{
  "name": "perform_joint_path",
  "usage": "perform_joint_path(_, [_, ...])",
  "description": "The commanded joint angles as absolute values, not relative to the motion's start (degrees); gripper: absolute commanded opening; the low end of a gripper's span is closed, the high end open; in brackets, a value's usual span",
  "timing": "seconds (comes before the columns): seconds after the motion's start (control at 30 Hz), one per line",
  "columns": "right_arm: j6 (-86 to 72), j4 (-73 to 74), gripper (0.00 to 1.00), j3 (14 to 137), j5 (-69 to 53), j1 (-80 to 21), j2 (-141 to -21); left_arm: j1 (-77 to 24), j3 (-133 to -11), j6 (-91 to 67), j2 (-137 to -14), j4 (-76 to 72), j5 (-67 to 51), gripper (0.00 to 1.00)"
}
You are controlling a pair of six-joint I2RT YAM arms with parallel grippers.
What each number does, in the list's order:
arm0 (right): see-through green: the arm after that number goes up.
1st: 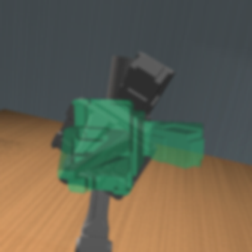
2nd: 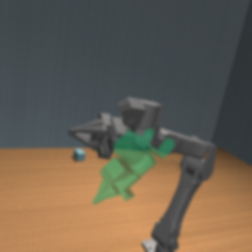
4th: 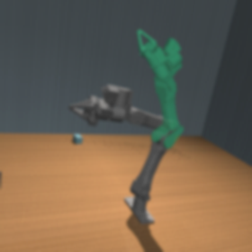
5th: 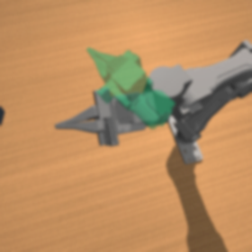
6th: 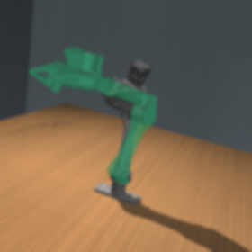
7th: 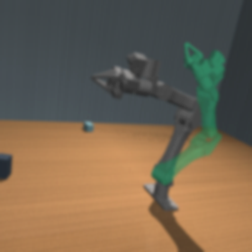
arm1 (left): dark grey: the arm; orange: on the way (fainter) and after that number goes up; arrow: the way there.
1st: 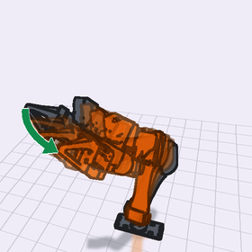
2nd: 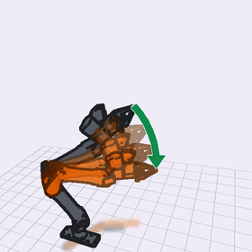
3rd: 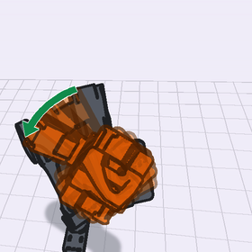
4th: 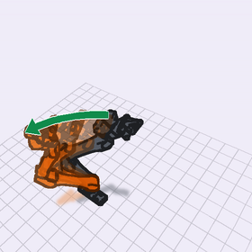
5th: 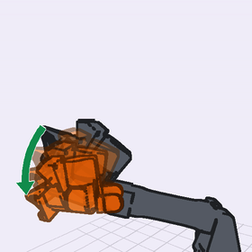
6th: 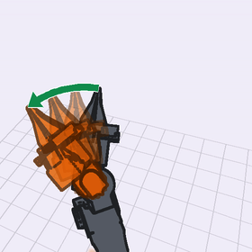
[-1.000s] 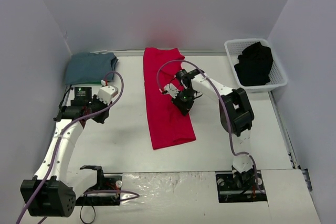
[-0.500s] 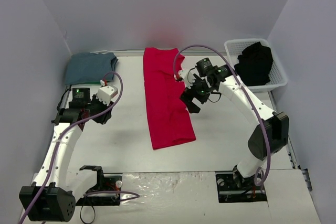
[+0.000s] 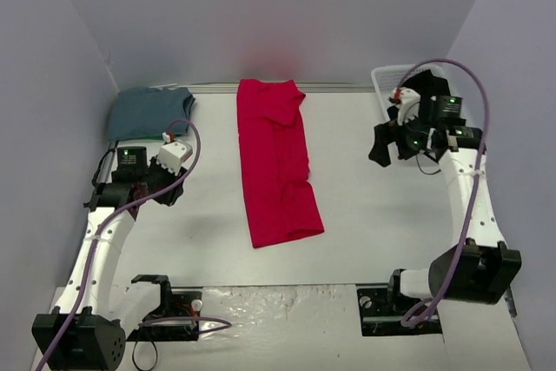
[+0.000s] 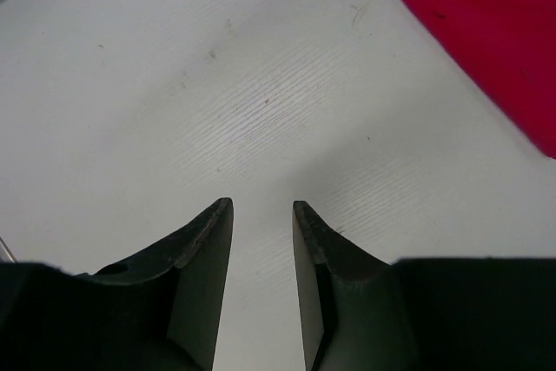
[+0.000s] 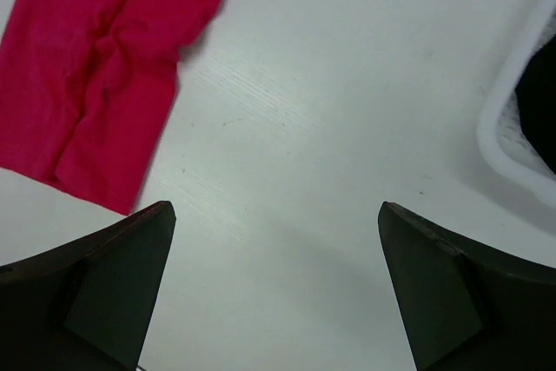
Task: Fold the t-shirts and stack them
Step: Rotate the tshirt 90 degrees, then grab the bottom of the folded rectangular tshirt with both arms
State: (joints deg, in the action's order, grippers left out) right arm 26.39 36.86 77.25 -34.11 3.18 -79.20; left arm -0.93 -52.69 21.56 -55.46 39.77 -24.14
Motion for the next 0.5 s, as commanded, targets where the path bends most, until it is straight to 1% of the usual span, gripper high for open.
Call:
perform_joint_path(0.0, [26.8, 36.0, 1.0, 73.3, -48.7, 9.7, -71.7, -0.4, -53.6, 20.0, -56.1, 38.1, -24.3, 0.33])
perform_joint_path(0.03, [26.8, 36.1, 1.0, 71.5, -54.7, 11.4, -71.1, -0.4, -53.6, 20.0, -56.2, 37.8, -24.1, 0.33])
perform_joint_path(0.07, [26.8, 36.0, 1.0, 70.6, -57.2, 14.9, -70.4, -0.4, -53.6, 19.9, -56.2, 37.8, -24.0, 0.33])
perform_joint_path(0.17, [28.5, 36.1, 1.0, 66.9, -62.6, 18.6, -68.7, -0.4, -53.1, 20.0, -55.7, 37.3, -24.1, 0.33])
perform_joint_path(0.23, [30.1, 34.6, 1.0, 63.9, -63.2, 18.8, -68.7, -0.4, -52.9, 19.7, -55.5, 37.0, -23.7, 0.33])
perform_joint_path(0.33, [26.2, 29.7, 1.0, 59.0, -61.6, 19.0, -71.3, -0.3, -52.8, 19.5, -55.5, 36.8, -23.1, 0.33])
perform_joint_path(0.4, [19.1, 24.0, 1.0, 57.0, -55.8, 19.1, -72.8, -0.3, -52.9, 19.6, -55.6, 36.9, -23.1, 0.32])
perform_joint_path(0.47, [15.1, 20.5, 1.0, 55.2, -52.9, 19.0, -72.2, -0.3, -53.0, 19.6, -55.9, 36.9, -23.1, 0.32])
